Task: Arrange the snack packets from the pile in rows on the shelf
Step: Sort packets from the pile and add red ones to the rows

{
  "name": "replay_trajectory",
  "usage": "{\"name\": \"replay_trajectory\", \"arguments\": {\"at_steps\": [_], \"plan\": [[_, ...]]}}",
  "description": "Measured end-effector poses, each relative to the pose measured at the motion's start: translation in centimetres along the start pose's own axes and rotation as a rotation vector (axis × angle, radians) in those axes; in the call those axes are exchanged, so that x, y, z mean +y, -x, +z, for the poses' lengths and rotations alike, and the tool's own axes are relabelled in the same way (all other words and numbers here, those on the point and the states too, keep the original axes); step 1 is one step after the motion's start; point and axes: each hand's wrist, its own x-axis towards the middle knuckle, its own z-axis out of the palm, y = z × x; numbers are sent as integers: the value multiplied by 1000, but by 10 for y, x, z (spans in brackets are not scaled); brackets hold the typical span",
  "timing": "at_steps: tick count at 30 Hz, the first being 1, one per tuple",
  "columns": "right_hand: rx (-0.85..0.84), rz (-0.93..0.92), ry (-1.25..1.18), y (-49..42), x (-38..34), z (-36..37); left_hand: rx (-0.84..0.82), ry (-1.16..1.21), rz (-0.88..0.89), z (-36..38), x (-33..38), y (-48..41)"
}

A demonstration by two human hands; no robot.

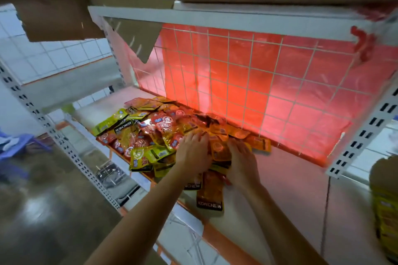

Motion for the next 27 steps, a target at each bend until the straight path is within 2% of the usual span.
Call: {"name": "replay_trajectory", "arguments": {"at_steps": [2, 4, 10, 13, 16, 18, 20, 23, 27], "plan": [[-43, 68, 47, -2, -2, 9, -67, -54, 6, -3, -4, -3], [-2, 139, 45, 0, -4, 11, -88, -78, 18, -7, -4, -5], [117, 222, -53, 12, 0, 1, 5, -8, 120, -14, -5, -2], [215, 271, -190, 19, 2, -5, 174, 259, 219, -20, -7, -2], [263, 316, -292, 27, -2, -19, 217, 621, 259, -26, 0, -2], [292, 330, -367, 36, -8, -27, 235, 724, 274, -26, 8, -2], [297, 349, -411, 44, -15, -28, 132, 676, 322, -21, 17, -4], [305, 403, -463, 56, -18, -25, -24, 474, 434, -5, 24, -1], [316, 548, -514, 71, -10, -28, 12, 271, 513, 6, 27, 3]]}}
